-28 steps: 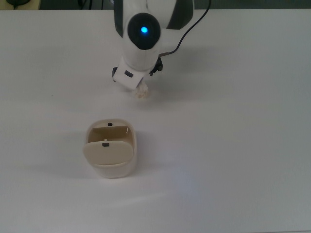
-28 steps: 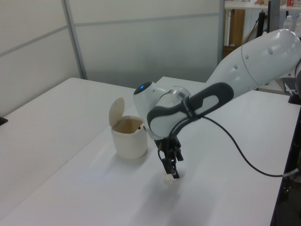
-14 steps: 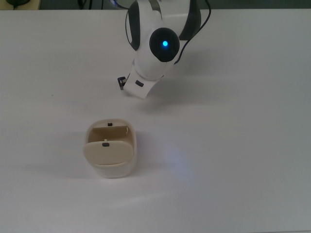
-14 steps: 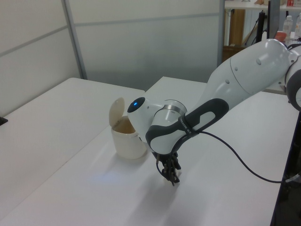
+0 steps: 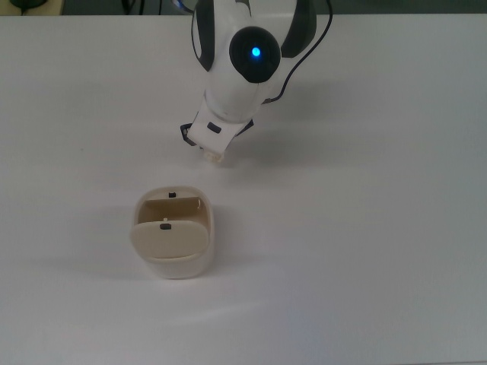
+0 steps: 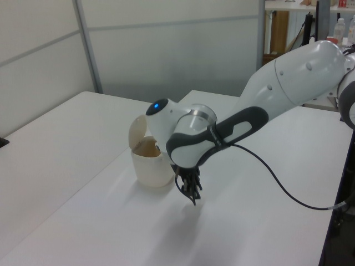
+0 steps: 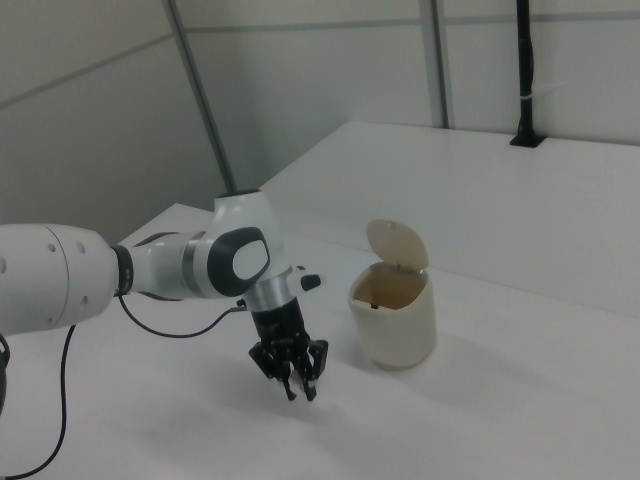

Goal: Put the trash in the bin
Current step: 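Carry the paper ball over the open cream bin's opening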

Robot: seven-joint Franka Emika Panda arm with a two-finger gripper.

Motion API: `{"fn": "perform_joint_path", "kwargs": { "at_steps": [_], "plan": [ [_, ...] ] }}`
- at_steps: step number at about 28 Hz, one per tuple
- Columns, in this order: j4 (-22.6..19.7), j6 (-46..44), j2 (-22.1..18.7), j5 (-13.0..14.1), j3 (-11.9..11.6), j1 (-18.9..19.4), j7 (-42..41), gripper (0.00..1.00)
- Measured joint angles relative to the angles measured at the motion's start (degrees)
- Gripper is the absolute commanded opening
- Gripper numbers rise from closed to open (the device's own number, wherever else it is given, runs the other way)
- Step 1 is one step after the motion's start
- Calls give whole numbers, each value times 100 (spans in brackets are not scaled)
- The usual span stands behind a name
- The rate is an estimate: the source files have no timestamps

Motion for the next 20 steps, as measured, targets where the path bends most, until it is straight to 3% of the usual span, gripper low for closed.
{"fn": "perform_joint_path", "kwargs": {
  "at_steps": [5,10,16,20],
  "plan": [
    [289,10,-229,0,-66,-109,50,33],
    [763,138,-415,9,-89,-365,53,41],
    [961,1205,-334,37,-87,-436,203,45],
    [960,2043,-63,36,-69,-424,475,50]
  ]
}}
